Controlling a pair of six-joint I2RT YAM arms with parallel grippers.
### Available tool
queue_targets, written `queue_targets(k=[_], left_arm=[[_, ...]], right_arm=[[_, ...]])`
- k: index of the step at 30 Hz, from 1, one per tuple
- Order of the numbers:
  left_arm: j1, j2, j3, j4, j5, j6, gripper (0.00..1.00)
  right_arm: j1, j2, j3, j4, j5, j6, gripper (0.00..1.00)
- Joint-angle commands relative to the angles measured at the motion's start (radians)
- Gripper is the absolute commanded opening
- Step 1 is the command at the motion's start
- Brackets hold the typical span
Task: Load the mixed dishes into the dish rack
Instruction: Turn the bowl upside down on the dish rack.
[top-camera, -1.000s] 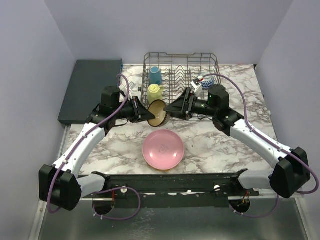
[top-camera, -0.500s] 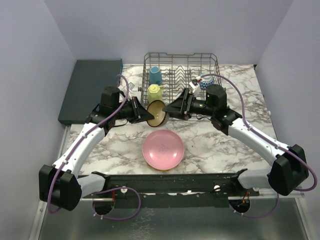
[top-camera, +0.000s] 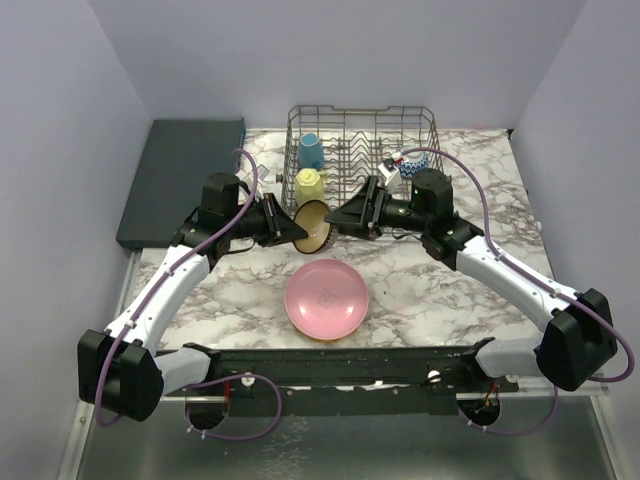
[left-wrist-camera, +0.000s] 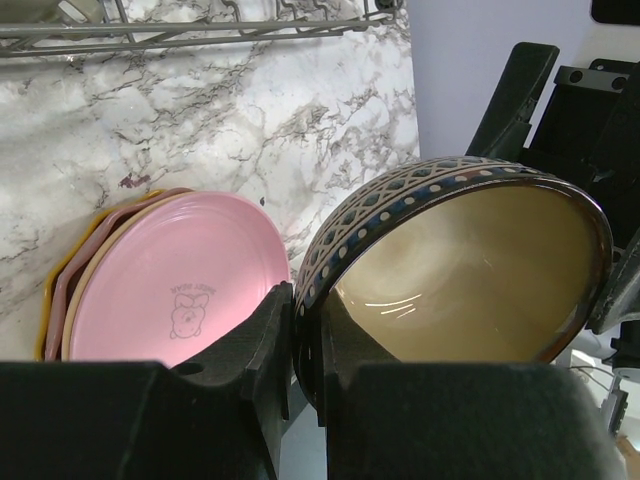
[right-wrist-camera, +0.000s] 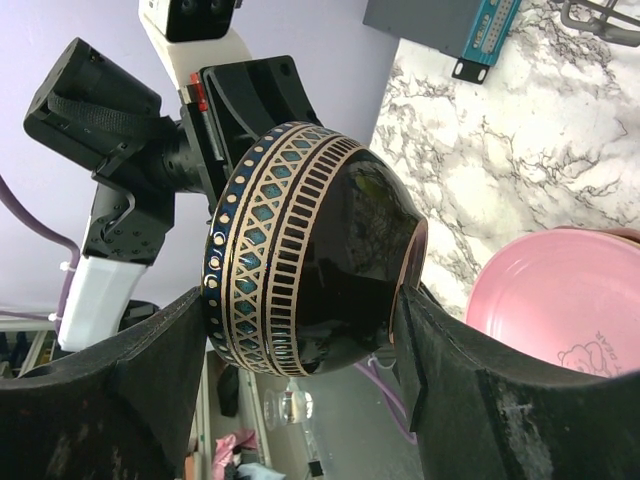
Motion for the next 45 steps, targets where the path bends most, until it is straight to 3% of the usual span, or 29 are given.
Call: queue_targets(k=[1,9,23,38,45], left_arm=[[0.0,-0.006,0.034,-0.005,-0.016,0.024,0.23],[0.0,-0.024,0.026,-0.023,-0.034,0.033,0.41],[0.0,-0.042,0.061,-0.101,-0.12,0.085,0.56],[0.0,-0.063,0.06,-0.198,-0.214,0.168,0.58],[0.0,-0.063,0.033,-0.212,-0.244,0.2,0.58]], right_arm=[[0.008,-0.021,0.047,-0.007,0.049,-0.025,0.31],[0.003,-0.022,0.077,-0.087,0.097,-0.082,0.27],[-0.059,-0.042,0.177,-0.304,0.208,-0.224,0.23],[-0.206,0.029,0.375,-0.593,0.382,-0.513,0.2],[-0.225,0.096,0.472,-0.698,0.536,-0.638,0.18]])
